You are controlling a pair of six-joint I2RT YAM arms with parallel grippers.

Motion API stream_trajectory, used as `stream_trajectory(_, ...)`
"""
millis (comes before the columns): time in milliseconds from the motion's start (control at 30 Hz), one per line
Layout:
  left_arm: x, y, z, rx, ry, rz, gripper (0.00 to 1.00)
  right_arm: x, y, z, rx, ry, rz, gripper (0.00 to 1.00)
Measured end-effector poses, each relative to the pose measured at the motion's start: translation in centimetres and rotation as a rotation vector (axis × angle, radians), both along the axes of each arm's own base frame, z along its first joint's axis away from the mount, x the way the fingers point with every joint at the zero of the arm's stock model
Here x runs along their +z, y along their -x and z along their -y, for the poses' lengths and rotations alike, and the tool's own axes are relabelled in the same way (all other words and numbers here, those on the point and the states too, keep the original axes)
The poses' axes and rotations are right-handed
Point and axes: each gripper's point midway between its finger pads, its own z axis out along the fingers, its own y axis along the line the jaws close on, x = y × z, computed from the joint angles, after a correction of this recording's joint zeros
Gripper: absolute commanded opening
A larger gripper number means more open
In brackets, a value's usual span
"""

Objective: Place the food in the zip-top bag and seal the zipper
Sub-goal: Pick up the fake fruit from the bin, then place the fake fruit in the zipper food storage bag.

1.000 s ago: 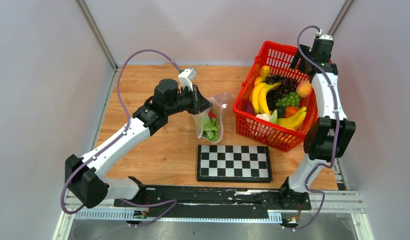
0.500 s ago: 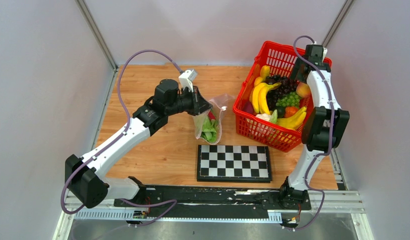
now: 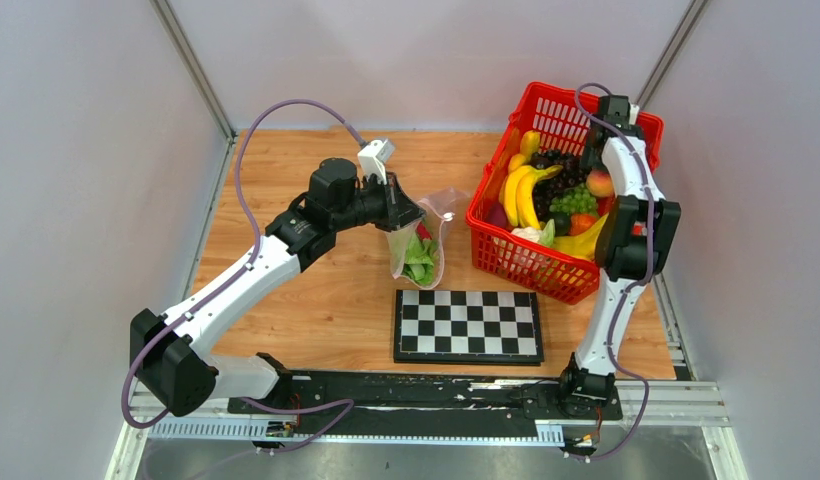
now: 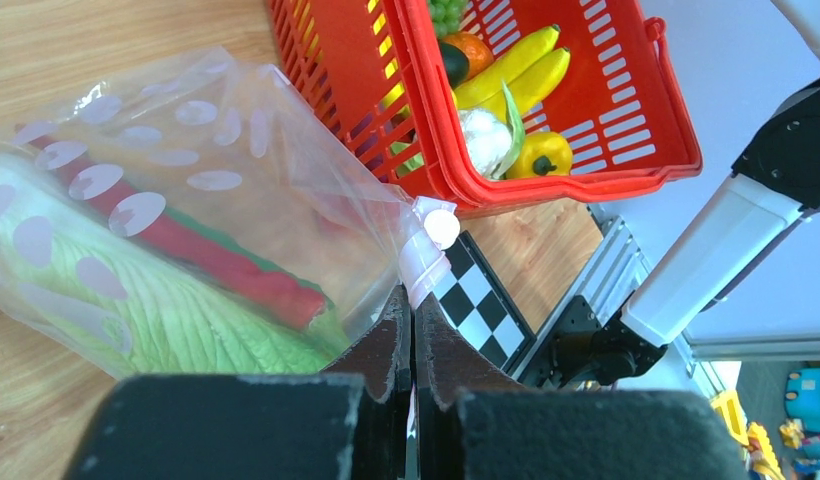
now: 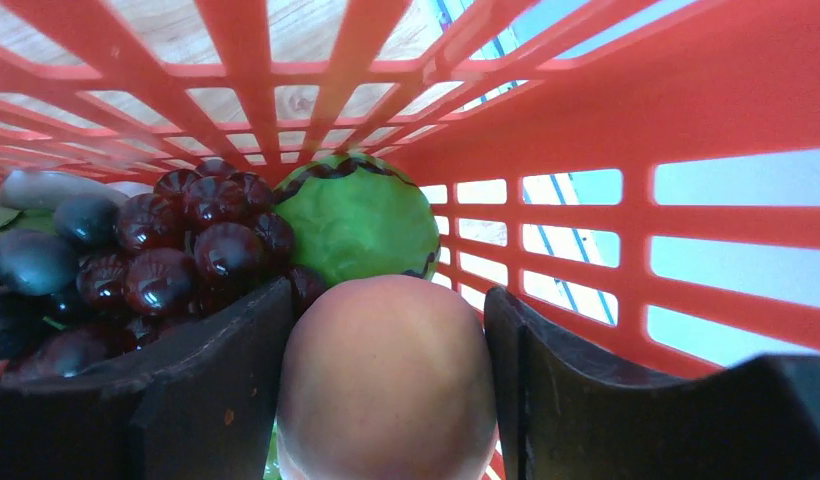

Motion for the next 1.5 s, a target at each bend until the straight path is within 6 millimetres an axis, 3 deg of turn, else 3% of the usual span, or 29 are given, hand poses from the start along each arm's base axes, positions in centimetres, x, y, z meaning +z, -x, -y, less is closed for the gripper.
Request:
stream_trajectory(67,0.0,0.0,0.0,0.0,-0.001,0.0,0.0,0.2,-0.1,-0.2,0.01,-0.01,0.014,0.42)
stream_trajectory(267,0.0,0.0,0.0,0.0,-0.001,-0.001,0.0,2.1,1.3,-1.3,0.058,-0.062,0.077,0.39)
stream_trajectory(367,0.0,0.0,0.0,0.0,-0.001,-0.001,0.0,5.2,2.8,-2.4,0.091,-0.084,0.145,0.39)
stream_trajectory(500,0.0,0.0,0.0,0.0,0.0,-0.001,0.0,12.1,5.2,-4.5,0.162,-0.11,0.344,0.39)
stream_trajectory(633,0.0,0.0,0.0,0.0,0.0,0.0,0.0,16.7,7.0,-7.0,0.237,-0.171,0.501,0.38)
stream_trajectory(767,0.0,0.0,0.0,-0.001,0.0,-0.001,0.0,18.3,8.6,-11.3,0.372,-0.333,0.612,0.36)
stream_trajectory(967,-0.6,-0.1,0.3,-0.007,-0.007,-0.014,0.0,17.7,12.2,-20.4,0.646,-0.683,0.668,0.35)
stream_trajectory(1100,-1.2,-0.2,0.5,-0.014,-0.014,-0.03,0.0,18.2,15.7,-27.7,0.882,-0.797,0.631,0.34)
stream_trajectory(1267,-1.5,-0.4,0.7,-0.015,-0.013,-0.041,0.0,19.2,22.2,-36.7,1.225,-0.865,0.618,0.34)
stream_trajectory(1367,-1.4,-0.4,0.8,-0.013,-0.004,-0.041,0.0,18.6,25.1,-39.9,1.361,-0.882,0.6,0.32)
stream_trajectory(1500,-1.3,-0.4,0.8,-0.011,0.002,-0.044,0.0,17.0,26.8,-42.4,1.446,-0.878,0.552,0.32)
